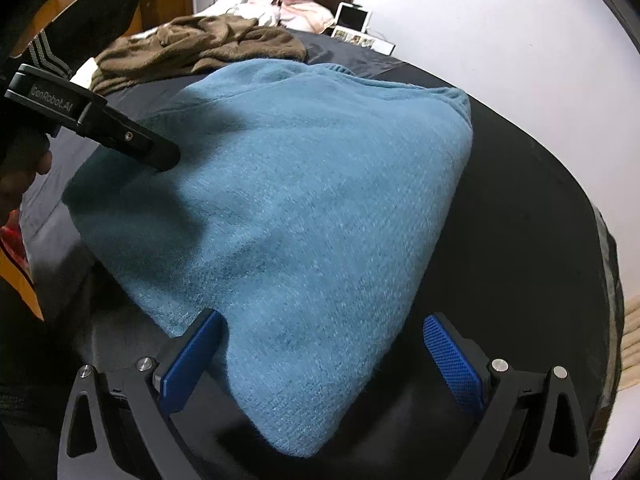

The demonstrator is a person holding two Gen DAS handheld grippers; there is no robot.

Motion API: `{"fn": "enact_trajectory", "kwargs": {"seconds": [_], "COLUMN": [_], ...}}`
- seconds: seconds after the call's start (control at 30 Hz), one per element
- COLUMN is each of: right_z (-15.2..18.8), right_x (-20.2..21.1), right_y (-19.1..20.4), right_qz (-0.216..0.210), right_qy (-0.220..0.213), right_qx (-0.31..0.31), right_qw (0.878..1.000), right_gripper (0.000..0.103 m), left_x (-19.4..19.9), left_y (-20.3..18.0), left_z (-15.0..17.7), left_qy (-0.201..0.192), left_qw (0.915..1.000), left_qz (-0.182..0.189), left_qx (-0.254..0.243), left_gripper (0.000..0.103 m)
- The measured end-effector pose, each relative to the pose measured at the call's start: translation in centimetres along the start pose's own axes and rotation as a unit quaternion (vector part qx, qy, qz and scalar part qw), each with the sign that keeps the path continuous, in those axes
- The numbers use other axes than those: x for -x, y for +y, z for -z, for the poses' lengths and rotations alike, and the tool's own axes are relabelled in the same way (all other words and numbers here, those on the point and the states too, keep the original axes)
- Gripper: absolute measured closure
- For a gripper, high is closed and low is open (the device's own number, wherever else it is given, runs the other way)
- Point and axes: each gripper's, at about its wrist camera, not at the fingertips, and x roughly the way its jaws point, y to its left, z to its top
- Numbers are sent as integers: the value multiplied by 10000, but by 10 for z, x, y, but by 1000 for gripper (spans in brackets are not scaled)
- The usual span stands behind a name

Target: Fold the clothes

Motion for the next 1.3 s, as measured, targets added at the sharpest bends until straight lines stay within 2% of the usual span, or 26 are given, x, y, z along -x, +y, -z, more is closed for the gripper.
{"fn": "enact_trajectory", "kwargs": {"seconds": [0.1, 0.3, 0.4, 0.47, 0.67, 0.8, 0.83, 0.97, 1.03, 1.13, 1.17, 1.3], "right_z": [-16, -56, -69, -72, -57, -58, -56, -55, -56, -57, -57, -56], "right_x": [9, 17, 7, -6, -21, -22, -21, -19, -19, -20, -19, -19], "right_y": [-4, -32, -27, -20, 1, -3, -2, -8, -11, -7, -5, -7], "right_qz": [-186, -818, -1296, -1456, -1074, -1100, -1088, -1241, -1283, -1120, -1068, -1082], "right_qy": [-90, -554, -567, -385, -424, -455, -466, -566, -603, -598, -598, -603], "right_qx": [-140, -1025, -789, -538, 228, -154, -188, -435, -553, -531, -524, -530], "right_qw": [9997, 9898, 9868, 9871, 9931, 9928, 9928, 9897, 9884, 9905, 9911, 9909], "right_gripper": [2, 2, 1, 1, 0, 0, 0, 0, 0, 0, 0, 0], "left_x": [0, 1, 2, 3, 12, 24, 30, 51, 50, 39, 39, 38], "left_y": [3, 7, 11, 14, 8, 19, 19, 7, -3, -19, -21, -35], "left_z": [0, -1, 0, 0, 5, 2, -1, -20, -32, -52, -55, -74], "left_qy": [-43, -93, -87, -89, -70, -82, -188, -506, -511, -397, -376, -493], "left_qw": [10000, 9997, 9995, 9994, 9995, 9997, 9994, 9974, 9978, 9985, 9985, 9960], "left_qz": [41, 93, 158, 199, 198, 225, 251, 509, 384, 12, 26, 504], "left_qx": [-60, -200, -257, -283, -246, 100, 126, -13, -155, -364, -388, -542], "left_gripper": [19, 17, 17, 17, 17, 16, 16, 15, 11, 10, 10, 10]}}
